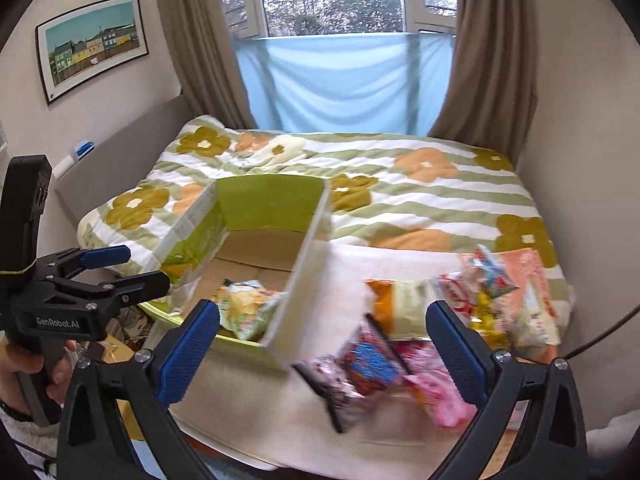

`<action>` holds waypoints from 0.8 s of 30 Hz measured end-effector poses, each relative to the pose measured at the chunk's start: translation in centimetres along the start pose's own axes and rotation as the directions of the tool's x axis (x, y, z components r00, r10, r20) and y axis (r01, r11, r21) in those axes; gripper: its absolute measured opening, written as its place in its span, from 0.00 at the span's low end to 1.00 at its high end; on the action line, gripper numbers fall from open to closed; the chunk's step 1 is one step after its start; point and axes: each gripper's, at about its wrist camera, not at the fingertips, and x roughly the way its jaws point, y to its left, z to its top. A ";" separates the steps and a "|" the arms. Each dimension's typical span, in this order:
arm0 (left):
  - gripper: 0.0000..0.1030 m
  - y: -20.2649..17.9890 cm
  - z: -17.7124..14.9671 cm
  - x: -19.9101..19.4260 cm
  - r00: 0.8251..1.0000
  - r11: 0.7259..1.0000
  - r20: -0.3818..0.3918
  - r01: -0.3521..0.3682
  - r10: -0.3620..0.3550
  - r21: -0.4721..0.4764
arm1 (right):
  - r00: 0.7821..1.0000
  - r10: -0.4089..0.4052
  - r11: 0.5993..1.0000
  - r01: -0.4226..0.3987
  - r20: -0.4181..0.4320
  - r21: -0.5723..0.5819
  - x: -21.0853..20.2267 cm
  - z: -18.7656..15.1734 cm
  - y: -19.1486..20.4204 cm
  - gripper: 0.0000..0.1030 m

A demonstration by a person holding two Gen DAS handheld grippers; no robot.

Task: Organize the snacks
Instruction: 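Move both tools back toward the snack pile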

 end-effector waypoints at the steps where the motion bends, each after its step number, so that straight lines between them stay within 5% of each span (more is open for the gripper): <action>1: 1.00 -1.2 -0.1 0.3 1.000 1.000 -0.006 0.004 -0.004 0.007 | 1.000 -0.001 1.000 0.001 -0.005 0.001 -0.3 -0.3 -0.7 1.00; 11: 1.00 -13.0 -2.8 6.4 0.990 0.996 -0.143 -0.008 0.020 0.085 | 0.992 0.000 1.000 -0.002 -0.129 -0.020 -1.4 -5.2 -11.1 1.00; 24: 0.99 -16.2 -7.0 14.8 0.940 0.983 -0.303 -0.118 0.156 0.139 | 0.958 0.079 0.985 -0.118 -0.276 -0.128 3.7 -10.9 -14.7 1.00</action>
